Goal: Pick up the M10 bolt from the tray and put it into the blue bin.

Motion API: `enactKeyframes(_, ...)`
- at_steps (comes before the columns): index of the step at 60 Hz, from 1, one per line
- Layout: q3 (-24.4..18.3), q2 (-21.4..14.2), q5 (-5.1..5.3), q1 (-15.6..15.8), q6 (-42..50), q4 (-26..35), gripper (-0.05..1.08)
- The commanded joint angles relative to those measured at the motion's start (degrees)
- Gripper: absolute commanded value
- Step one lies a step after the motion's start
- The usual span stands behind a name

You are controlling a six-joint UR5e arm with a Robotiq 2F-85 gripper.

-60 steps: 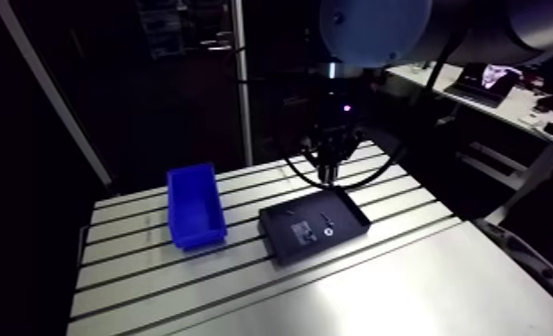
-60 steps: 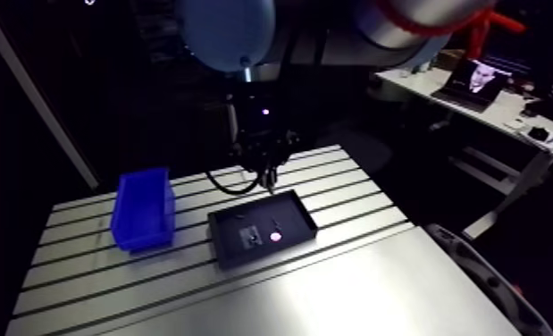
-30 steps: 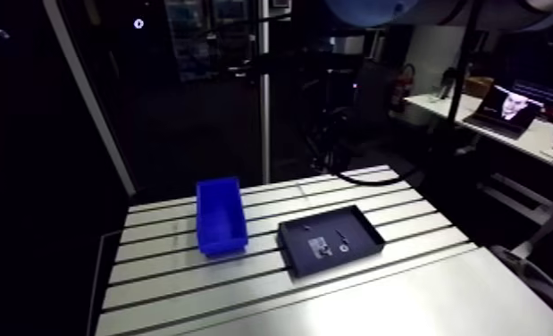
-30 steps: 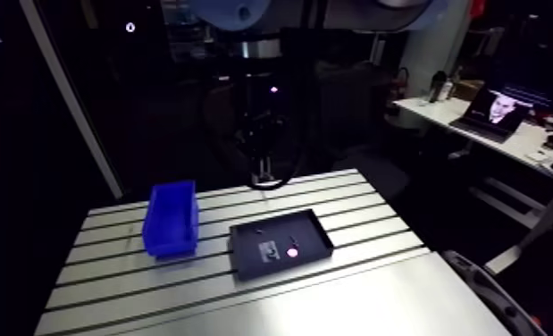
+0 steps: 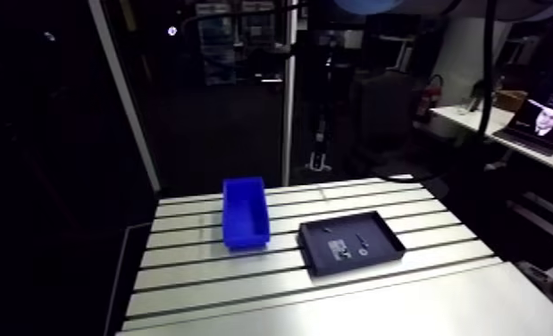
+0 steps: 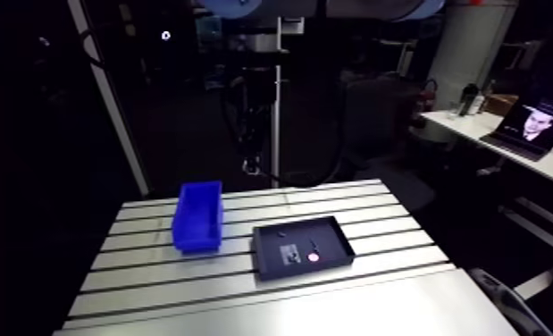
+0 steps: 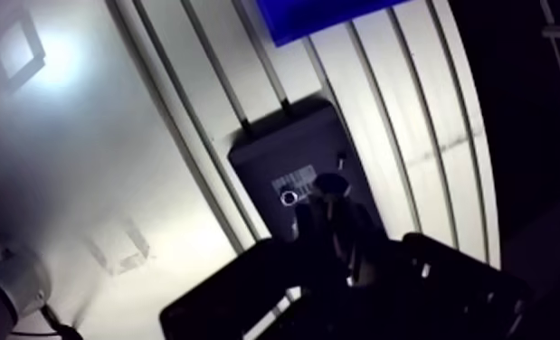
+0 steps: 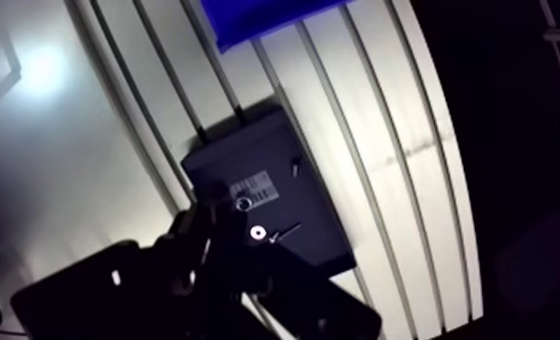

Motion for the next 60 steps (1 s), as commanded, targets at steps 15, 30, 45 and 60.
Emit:
enactKeyframes(15,-5.0,5.6,-0.37,7.9,-5.4,-1.7,1.06)
enactKeyframes(30,-8.3,9.7,-1.16,10.5,-4.8,-2.8,1.06)
enactKeyframes(45,-8.8,12.6,-2.55,12.3,-4.5,-6.6,1.05)
enactKeyframes(60,-8.9,14.0,-3.17,13.6,-4.4,-8.3,1.04)
